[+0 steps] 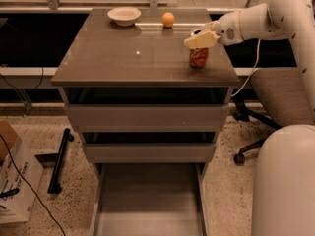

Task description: Pick coke can from bottom drawer and place on counter

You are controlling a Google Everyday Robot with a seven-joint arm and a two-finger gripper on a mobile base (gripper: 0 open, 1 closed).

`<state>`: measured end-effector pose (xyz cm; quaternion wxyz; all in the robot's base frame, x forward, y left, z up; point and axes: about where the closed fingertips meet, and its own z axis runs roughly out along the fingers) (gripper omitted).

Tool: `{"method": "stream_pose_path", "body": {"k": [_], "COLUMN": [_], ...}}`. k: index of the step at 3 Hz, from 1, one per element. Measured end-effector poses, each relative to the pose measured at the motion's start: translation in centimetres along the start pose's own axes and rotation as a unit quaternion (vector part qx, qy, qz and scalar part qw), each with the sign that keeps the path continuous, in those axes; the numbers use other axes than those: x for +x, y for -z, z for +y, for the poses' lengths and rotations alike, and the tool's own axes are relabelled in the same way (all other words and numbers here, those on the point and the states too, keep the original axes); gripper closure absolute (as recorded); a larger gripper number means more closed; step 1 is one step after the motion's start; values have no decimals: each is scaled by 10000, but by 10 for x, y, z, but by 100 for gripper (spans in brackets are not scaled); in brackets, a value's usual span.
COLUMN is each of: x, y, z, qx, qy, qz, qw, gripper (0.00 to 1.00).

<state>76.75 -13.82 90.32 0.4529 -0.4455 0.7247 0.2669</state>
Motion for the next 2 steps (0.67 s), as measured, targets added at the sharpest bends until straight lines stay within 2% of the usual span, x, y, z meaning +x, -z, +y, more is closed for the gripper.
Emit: {"method": "stream_pose_path", "body": {"k": [1, 2], "x": [1, 1], "y": [-5, -6], "z": [1, 1], "qx": [-40, -46], "qy": [-8, -9], "qz": [7, 8], "qw": [10000, 10000], "gripper": [1, 0]}}
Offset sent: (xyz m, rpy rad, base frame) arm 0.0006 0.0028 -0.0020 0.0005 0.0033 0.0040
